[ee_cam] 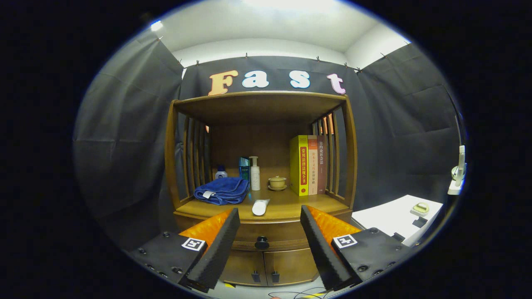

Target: Pull open the drawer, take out the items inside it, and place them on the countertop above the cabinet.

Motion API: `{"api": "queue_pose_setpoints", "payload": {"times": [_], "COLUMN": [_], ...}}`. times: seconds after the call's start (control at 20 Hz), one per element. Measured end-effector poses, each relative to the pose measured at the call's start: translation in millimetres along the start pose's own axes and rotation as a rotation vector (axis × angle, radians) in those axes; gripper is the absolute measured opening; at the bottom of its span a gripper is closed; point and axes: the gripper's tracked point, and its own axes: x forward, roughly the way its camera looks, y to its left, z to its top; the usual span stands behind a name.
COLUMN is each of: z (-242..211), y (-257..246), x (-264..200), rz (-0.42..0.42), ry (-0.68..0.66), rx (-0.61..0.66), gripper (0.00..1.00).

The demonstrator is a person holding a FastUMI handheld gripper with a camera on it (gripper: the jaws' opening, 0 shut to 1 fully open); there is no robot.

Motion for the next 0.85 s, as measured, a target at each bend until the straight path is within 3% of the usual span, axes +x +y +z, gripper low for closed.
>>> {"api": "queue_pose_setpoints", "payload": {"times": [0.85], "z": [-5.0], "y": [0.8], "x": [6.1], "rz": [0.006], "ry": [0.017], "rx": [0.002], "gripper": [0.96]}}
